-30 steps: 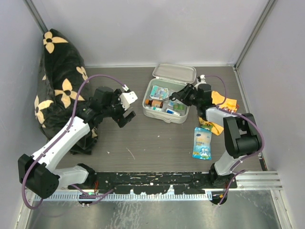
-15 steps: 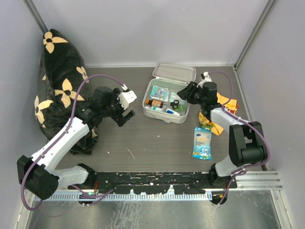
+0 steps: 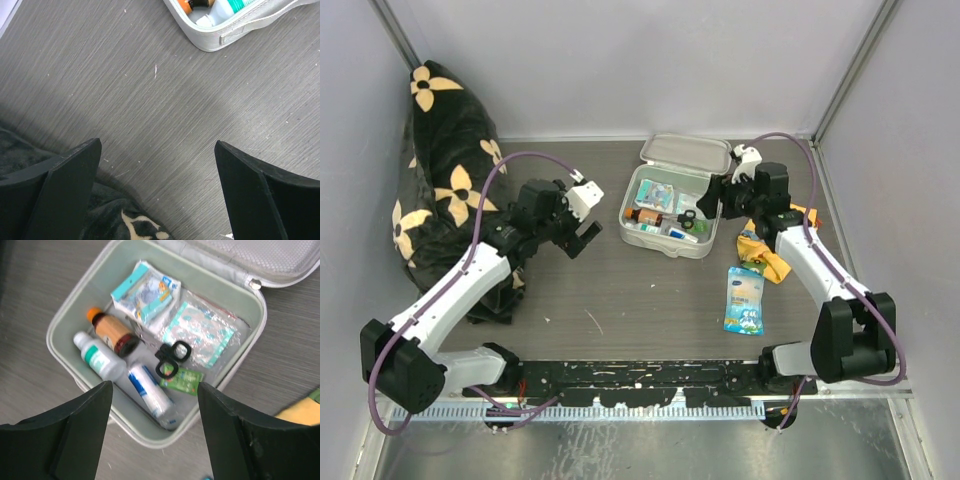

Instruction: Organize the medicine kit

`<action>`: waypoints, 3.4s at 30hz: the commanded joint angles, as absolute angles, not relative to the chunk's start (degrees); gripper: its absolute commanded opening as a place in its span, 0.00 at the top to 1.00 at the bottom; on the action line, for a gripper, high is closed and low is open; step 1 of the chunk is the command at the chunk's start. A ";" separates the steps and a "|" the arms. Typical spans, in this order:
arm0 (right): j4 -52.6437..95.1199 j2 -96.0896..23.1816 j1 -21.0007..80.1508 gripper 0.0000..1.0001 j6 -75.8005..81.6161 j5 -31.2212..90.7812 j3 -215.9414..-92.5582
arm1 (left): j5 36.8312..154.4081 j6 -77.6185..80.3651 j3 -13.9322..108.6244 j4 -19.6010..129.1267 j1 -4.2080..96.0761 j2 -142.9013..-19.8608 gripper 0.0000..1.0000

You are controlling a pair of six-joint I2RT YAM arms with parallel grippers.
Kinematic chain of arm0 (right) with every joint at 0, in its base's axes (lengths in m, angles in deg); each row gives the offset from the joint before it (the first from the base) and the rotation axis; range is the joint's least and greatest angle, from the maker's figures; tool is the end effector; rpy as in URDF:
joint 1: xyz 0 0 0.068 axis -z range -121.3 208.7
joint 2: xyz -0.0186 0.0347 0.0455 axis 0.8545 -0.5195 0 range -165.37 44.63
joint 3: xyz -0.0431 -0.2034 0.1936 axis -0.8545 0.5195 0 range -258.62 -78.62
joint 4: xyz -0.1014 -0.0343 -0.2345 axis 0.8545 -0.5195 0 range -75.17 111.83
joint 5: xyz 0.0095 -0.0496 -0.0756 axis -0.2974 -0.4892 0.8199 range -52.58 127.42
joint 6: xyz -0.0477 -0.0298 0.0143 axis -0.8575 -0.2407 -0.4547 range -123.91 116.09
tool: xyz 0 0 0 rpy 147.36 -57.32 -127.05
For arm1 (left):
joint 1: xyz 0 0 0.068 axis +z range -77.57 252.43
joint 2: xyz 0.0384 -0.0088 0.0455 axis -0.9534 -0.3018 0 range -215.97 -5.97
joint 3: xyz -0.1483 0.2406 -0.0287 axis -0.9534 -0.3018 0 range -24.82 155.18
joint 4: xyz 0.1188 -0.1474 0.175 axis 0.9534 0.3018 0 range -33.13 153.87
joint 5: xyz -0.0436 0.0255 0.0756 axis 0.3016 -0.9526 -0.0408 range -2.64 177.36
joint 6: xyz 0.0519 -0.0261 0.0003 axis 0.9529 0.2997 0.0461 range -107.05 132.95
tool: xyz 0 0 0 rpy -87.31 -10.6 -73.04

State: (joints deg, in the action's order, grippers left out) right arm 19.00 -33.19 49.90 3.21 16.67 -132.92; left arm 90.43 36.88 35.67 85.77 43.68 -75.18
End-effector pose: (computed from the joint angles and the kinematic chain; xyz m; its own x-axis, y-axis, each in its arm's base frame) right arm 0.3020 0.0617 0.2917 -0.4918 0.0411 -0.8698 -0.3990 0.8772 0.2671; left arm 0.2279 -0.1275 0.3234 -0.2792 0.6152 -0.7372 0.6902 0.6624 0.2914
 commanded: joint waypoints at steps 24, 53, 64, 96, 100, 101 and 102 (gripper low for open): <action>14.27 -37.55 47.97 0.32 -5.77 27.97 -133.42 | 95.53 36.24 30.63 78.16 43.96 -70.61 0.02; -2.64 -33.04 32.50 0.47 -25.83 11.87 -127.40 | 94.57 38.01 29.23 76.84 43.95 -70.48 0.02; -7.36 -23.29 34.41 0.36 -31.44 18.86 -128.70 | 96.87 38.25 29.24 76.22 43.96 -70.75 0.02; -8.54 -26.37 43.95 0.32 -22.09 27.81 -130.95 | 97.50 18.40 58.56 72.18 41.32 -114.40 0.56; -5.87 -31.33 44.07 0.31 -18.54 25.54 -131.60 | 93.91 18.39 51.39 68.18 41.31 -110.88 0.71; -5.06 -32.32 44.26 0.31 -17.71 24.75 -131.73 | 93.04 18.02 49.85 67.64 41.30 -110.04 0.74; -4.26 -33.31 44.37 0.31 -17.24 23.51 -131.77 | 92.21 17.71 48.32 67.10 41.32 -108.93 0.76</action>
State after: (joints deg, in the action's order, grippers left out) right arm -9.80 -30.46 43.87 -21.36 27.62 -128.88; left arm 96.35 19.06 52.69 72.02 41.43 -114.64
